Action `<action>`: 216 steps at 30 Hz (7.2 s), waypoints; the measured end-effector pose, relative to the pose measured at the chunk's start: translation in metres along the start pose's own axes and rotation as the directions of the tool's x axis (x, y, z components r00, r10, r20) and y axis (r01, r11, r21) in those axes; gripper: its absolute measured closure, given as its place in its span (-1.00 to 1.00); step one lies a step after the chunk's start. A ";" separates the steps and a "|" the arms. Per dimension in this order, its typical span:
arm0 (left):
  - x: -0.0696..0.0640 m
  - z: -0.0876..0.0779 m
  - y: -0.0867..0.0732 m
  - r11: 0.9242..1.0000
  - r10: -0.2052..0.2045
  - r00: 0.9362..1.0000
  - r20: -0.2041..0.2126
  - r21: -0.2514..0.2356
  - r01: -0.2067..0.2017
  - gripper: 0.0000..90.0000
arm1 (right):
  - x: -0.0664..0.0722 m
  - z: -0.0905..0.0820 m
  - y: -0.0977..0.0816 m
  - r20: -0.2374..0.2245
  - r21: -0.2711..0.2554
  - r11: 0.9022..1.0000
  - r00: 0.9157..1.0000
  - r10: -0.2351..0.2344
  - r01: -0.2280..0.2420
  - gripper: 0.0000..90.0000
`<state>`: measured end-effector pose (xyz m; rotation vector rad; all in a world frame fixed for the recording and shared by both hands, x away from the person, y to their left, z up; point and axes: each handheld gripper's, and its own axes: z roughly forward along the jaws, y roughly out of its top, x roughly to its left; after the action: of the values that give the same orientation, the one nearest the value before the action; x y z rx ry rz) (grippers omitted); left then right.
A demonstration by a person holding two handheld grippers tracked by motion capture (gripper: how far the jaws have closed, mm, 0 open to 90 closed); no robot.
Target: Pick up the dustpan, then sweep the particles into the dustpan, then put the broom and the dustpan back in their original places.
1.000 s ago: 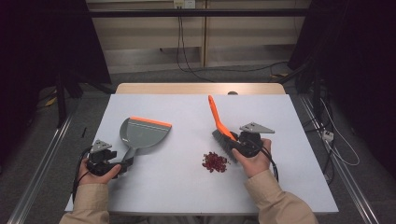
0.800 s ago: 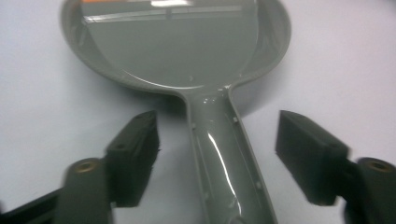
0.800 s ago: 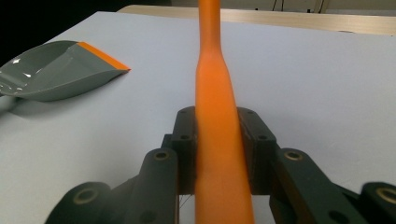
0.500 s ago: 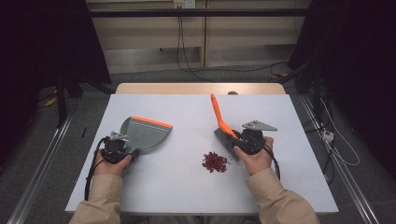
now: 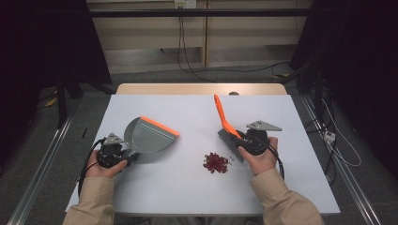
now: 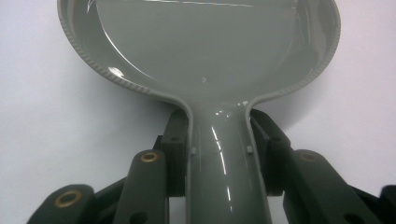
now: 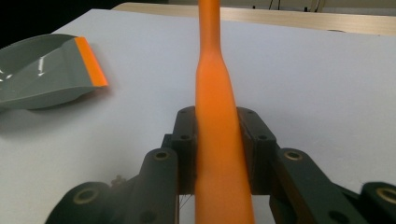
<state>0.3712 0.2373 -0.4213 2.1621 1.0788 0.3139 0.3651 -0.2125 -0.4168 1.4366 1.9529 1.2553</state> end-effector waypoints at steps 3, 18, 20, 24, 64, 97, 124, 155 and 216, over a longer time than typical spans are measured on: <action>-0.008 -0.008 -0.001 0.998 0.055 0.997 0.053 0.008 -0.056 0.40 | -0.003 -0.001 0.000 0.006 0.007 1.000 1.000 -0.006 0.005 0.58; -0.047 -0.018 -0.012 0.970 0.226 0.936 0.271 0.028 -0.242 0.40 | -0.007 0.005 -0.001 0.037 0.054 0.998 0.999 -0.035 0.033 0.58; -0.051 -0.016 -0.012 0.967 0.236 0.928 0.288 0.024 -0.253 0.40 | -0.006 0.005 -0.001 0.038 0.053 0.998 0.999 -0.037 0.035 0.58; -0.057 -0.011 -0.013 0.958 0.261 0.920 0.292 0.037 -0.283 0.40 | -0.004 0.006 -0.002 0.038 0.058 0.997 0.998 -0.051 0.049 0.58; -0.092 0.016 0.003 0.919 0.320 0.853 0.412 0.083 -0.384 0.38 | 0.032 0.000 -0.019 0.042 0.068 0.967 0.968 -0.247 0.244 0.55; -0.094 0.021 -0.004 0.927 0.295 0.861 0.415 0.093 -0.362 0.35 | 0.053 0.005 -0.011 0.049 0.183 0.956 0.969 -0.242 0.229 0.59; -0.100 0.016 0.005 0.909 0.319 0.852 0.414 0.119 -0.399 0.38 | 0.070 0.007 -0.013 0.032 0.173 0.970 0.983 -0.179 0.171 0.58; -0.098 0.019 0.005 0.939 0.249 0.878 0.408 0.119 -0.322 0.39 | 0.106 0.009 0.010 -0.039 0.072 0.988 0.990 -0.133 0.136 0.59; -0.060 0.007 -0.008 0.965 0.210 0.955 0.209 -0.201 -0.168 0.40 | 0.018 -0.011 0.008 0.067 0.020 0.997 0.995 -0.075 0.074 0.58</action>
<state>0.3323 0.1909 -0.4273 2.0816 0.6878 0.2323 0.3544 -0.2004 -0.4013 1.3832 1.9580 1.1457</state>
